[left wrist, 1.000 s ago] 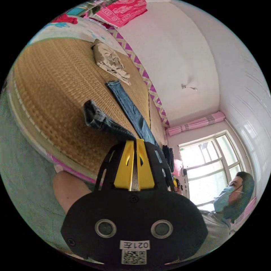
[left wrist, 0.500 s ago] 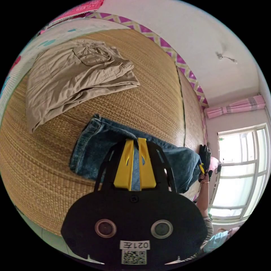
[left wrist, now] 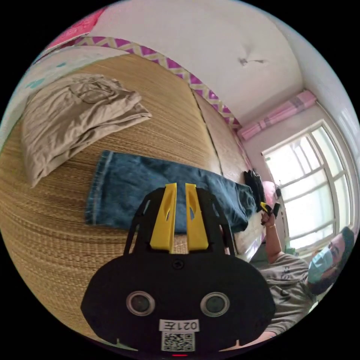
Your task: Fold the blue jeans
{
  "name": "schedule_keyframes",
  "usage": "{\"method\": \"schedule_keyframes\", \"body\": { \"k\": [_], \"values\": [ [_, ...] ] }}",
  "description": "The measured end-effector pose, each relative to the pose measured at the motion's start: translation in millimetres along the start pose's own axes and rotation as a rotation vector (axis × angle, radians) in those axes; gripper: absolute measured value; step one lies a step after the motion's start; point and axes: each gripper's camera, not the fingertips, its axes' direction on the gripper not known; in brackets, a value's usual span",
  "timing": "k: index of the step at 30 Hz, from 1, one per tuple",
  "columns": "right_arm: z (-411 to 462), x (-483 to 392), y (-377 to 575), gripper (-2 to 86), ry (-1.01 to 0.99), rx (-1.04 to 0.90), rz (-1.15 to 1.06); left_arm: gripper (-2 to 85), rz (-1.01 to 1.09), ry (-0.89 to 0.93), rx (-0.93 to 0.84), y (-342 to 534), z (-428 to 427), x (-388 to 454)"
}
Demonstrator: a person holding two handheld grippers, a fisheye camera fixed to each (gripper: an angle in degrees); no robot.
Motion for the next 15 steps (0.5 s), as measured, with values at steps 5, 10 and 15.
{"method": "schedule_keyframes", "body": {
  "k": [5, 10, 15],
  "values": [
    [117, -67, 19, 1.4, 0.365, -0.337, -0.234, 2.0, 0.163, 0.093, -0.371, 44, 160, 72],
    [116, -66, 45, -0.6, 0.328, -0.406, -0.131, -0.8, 0.041, 0.144, -0.412, 81, 156, 22],
    [81, -101, 14, -0.9, 0.372, -0.276, -0.205, -0.9, 0.074, 0.029, -0.378, 88, 133, 30]
  ]
}}
